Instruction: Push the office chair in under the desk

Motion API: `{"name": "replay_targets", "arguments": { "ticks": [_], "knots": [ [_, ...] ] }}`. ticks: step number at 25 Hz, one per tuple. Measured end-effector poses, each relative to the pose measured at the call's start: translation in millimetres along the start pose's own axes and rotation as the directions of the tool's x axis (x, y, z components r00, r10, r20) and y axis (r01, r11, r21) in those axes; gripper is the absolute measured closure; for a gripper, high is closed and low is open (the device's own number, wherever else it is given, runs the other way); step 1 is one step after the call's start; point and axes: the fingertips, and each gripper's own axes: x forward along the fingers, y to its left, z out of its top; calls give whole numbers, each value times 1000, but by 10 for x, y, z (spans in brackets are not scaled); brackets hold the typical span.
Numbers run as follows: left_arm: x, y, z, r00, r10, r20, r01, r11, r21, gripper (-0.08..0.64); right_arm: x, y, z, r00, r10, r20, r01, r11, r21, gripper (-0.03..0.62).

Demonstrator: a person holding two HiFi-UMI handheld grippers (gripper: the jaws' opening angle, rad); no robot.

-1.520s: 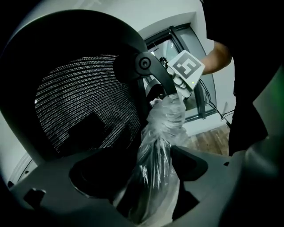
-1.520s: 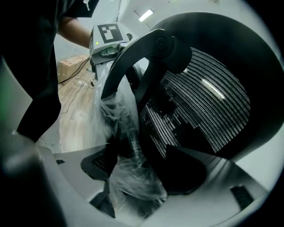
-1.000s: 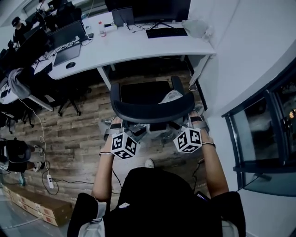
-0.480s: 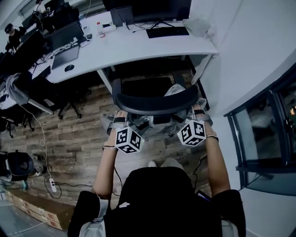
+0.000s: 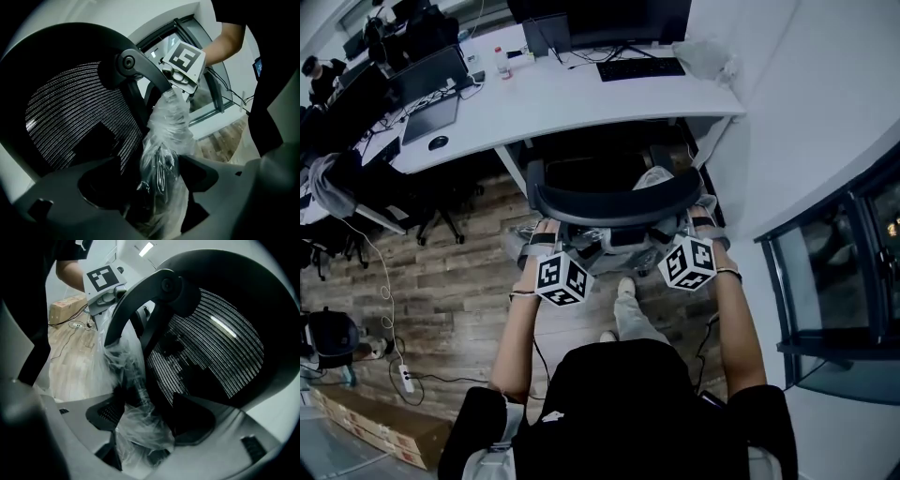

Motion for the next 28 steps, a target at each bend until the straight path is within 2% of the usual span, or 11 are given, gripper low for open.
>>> {"name": "replay_targets", "arguments": {
  "ticks": [28],
  "knots": [
    [979,1065,-299,996,44,-76,-46,998,-35,150,1102,-1061,-208,997,20,80,-16,998,-52,265]
  ]
}}
